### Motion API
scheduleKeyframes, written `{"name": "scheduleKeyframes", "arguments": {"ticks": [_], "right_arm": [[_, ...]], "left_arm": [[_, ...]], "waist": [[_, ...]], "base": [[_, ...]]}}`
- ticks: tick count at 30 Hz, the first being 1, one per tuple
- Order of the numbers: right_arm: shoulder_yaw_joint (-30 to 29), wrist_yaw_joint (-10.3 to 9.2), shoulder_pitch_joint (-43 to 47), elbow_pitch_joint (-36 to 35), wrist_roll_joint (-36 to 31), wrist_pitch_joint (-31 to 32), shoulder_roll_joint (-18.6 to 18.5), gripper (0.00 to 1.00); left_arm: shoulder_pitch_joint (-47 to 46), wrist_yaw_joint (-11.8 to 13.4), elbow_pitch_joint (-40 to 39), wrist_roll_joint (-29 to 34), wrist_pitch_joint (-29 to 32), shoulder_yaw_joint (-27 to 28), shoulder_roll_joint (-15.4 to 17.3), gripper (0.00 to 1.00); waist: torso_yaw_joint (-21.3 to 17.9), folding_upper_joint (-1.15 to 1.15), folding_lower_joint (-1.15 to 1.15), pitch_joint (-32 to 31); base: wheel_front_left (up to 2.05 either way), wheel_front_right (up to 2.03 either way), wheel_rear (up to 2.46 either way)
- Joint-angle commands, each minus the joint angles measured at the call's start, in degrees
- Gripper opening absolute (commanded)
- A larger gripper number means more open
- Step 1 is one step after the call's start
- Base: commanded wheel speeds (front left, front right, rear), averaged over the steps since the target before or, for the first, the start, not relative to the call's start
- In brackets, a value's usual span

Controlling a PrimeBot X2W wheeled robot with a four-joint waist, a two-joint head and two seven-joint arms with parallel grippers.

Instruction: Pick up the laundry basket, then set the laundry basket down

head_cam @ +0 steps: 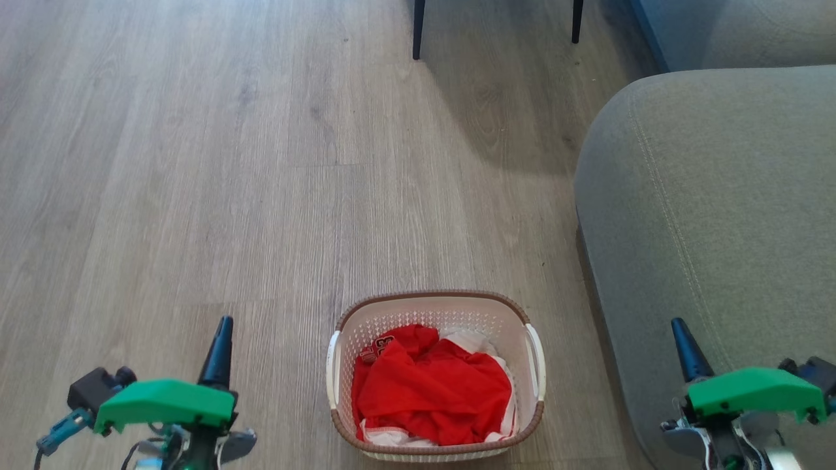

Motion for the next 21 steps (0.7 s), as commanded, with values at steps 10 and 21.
{"name": "scheduleKeyframes", "arguments": {"ticks": [10,21], "right_arm": [[-0.3,0.31,-3.6,-1.2,6.7,1.8,-1.2,0.00],[-1.3,0.35,-4.5,-0.7,13.3,3.6,-1.2,0.00]], "left_arm": [[-4.4,-1.2,-1.1,-6.8,1.9,3.4,0.9,0.00],[-5.2,-2.2,-0.4,-13.6,3.8,5.5,0.8,0.00]], "waist": [[-0.4,-0.01,0.00,0.1],[-0.8,-0.01,0.00,0.2]], "base": [[0.00,0.00,0.00],[0.00,0.00,0.00]]}}
